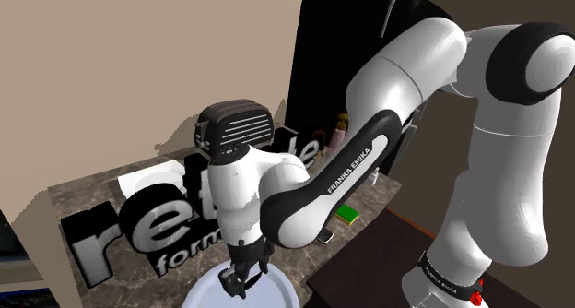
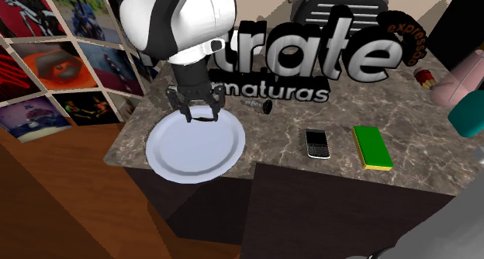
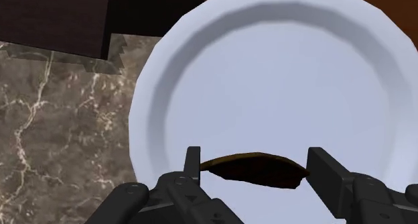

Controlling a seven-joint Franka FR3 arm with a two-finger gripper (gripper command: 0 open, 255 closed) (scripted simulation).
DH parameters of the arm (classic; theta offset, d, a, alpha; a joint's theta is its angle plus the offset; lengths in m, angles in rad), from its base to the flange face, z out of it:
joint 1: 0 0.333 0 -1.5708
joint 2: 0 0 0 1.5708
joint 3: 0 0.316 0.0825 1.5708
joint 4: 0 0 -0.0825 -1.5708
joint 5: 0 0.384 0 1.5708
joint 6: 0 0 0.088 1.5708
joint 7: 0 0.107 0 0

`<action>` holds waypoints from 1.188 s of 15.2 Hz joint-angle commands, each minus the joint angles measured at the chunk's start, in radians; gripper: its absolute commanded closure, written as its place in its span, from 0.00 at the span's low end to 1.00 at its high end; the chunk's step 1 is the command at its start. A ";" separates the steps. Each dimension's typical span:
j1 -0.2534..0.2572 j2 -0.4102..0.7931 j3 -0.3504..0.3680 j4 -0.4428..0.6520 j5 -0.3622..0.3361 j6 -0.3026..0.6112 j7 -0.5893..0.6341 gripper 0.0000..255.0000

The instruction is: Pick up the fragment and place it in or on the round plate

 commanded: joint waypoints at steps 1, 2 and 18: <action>0.039 0.023 0.015 0.041 -0.005 -0.021 0.055 1.00; 0.042 0.034 0.011 0.039 -0.012 -0.009 0.059 1.00; 0.091 0.197 -0.054 0.042 -0.115 0.135 0.121 1.00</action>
